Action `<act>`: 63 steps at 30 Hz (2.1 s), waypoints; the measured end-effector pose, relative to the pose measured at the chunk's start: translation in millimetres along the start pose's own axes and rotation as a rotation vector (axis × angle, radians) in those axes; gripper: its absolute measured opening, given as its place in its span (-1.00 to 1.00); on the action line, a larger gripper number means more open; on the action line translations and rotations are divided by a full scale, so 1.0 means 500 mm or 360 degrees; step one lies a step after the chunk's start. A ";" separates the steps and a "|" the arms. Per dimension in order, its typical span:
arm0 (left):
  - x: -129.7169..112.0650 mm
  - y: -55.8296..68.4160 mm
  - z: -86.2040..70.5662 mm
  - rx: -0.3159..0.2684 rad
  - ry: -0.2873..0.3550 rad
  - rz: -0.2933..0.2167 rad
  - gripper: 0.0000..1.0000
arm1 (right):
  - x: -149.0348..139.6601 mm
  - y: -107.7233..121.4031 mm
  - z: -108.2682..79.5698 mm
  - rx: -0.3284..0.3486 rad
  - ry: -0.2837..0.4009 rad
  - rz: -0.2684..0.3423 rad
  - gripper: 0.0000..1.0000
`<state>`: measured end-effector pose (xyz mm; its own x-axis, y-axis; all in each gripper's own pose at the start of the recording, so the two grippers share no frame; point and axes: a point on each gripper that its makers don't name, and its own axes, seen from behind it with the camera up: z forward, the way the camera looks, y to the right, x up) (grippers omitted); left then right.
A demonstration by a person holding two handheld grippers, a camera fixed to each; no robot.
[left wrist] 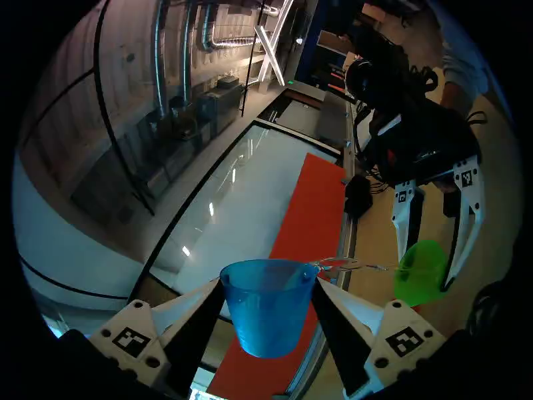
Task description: Pour water
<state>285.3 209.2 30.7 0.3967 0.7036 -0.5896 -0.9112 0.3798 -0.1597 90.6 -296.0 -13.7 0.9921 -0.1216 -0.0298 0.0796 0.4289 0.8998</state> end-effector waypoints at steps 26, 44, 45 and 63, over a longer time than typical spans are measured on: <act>0.028 -0.042 -0.008 0.0044 0.0027 0.0211 0.73 | 0.009 0.007 -0.001 -0.0020 0.0015 -0.0004 0.79; 0.044 -0.040 -0.001 0.0051 0.0046 0.0368 0.74 | 0.011 0.014 -0.006 -0.0031 0.0024 -0.0002 0.79; 0.045 -0.040 -0.001 0.0052 0.0047 0.0375 0.74 | 0.011 0.014 -0.007 -0.0031 0.0023 -0.0003 0.79; 0.054 -0.053 -0.001 0.0083 0.0048 0.0552 0.74 | 0.014 0.019 -0.005 -0.0041 0.0029 -0.0003 0.78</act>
<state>319.9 217.7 18.8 0.0602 0.7785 -0.6247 -0.9839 0.1519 0.0946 98.8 -290.5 -6.7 0.9935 -0.1064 -0.0399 0.0840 0.4514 0.8883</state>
